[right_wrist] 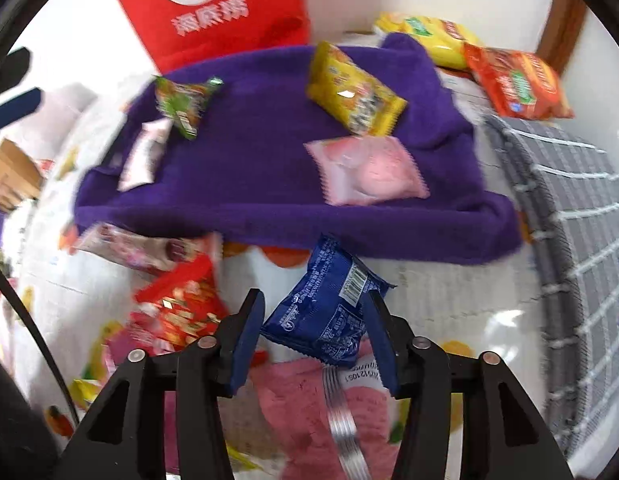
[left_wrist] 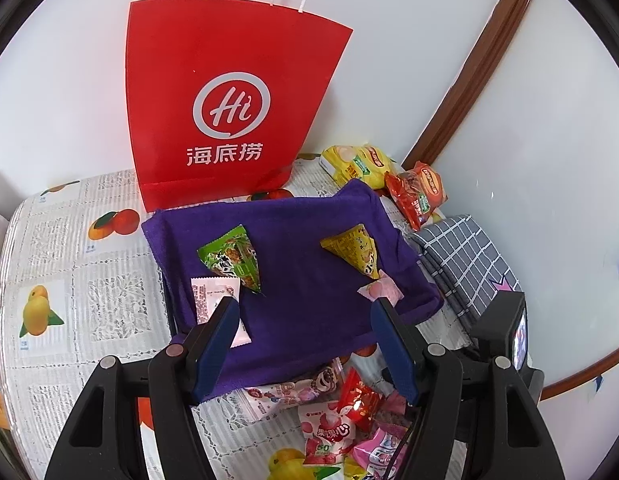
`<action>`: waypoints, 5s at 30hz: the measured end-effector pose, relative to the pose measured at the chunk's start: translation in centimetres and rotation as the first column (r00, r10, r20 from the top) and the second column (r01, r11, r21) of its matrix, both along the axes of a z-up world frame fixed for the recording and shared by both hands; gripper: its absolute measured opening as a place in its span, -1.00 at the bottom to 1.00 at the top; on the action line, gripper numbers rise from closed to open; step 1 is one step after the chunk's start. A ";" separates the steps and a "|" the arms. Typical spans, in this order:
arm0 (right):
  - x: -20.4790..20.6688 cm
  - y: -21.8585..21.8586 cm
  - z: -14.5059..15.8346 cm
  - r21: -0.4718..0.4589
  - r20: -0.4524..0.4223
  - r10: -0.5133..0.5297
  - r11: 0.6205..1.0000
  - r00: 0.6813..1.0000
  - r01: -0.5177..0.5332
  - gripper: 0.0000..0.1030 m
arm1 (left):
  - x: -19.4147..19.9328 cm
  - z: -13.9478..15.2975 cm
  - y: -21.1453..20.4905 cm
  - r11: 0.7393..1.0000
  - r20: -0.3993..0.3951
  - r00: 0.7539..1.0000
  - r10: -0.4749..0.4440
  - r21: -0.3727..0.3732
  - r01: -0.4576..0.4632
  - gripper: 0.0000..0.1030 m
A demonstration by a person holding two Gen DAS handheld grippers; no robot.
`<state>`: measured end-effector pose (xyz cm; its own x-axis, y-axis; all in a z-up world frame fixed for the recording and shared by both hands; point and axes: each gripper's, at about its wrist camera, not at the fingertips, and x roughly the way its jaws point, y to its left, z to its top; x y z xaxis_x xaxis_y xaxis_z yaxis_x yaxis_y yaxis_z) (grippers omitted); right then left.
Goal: Organize snacks
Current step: 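Withdraw the left tool to the pile while the right tool grasps a blue packet, then grasp a white wrapped candy with the left tool while the right tool lifts the blue packet, then lower the white candy and blue packet onto the towel and open both tools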
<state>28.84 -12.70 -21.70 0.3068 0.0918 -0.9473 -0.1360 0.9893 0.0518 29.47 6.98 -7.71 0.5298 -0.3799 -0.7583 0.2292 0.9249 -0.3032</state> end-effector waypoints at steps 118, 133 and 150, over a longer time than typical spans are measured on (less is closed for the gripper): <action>3.3 -1.5 10.8 0.200 0.396 -0.048 0.979 0.917 -0.035 -0.16 | 1.4 -3.0 2.9 0.974 -0.077 0.977 0.199 -0.094 -0.205 -0.70; 7.4 0.3 6.0 0.256 0.305 -0.015 0.964 0.952 -0.067 -0.15 | 4.3 -5.4 3.1 0.974 -0.160 0.969 0.190 -0.094 -0.206 -0.70; 9.2 1.6 1.7 0.212 0.225 0.005 0.976 0.974 -0.053 -0.15 | 6.6 -9.4 3.5 0.970 -0.267 0.954 0.137 -0.159 -0.184 -0.67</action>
<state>38.08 -11.07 -20.04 0.5008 0.2978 -0.8127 -0.1967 0.9535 0.2282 36.05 10.45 -17.15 0.3955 -0.4478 -0.8019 -0.0235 0.8679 -0.4962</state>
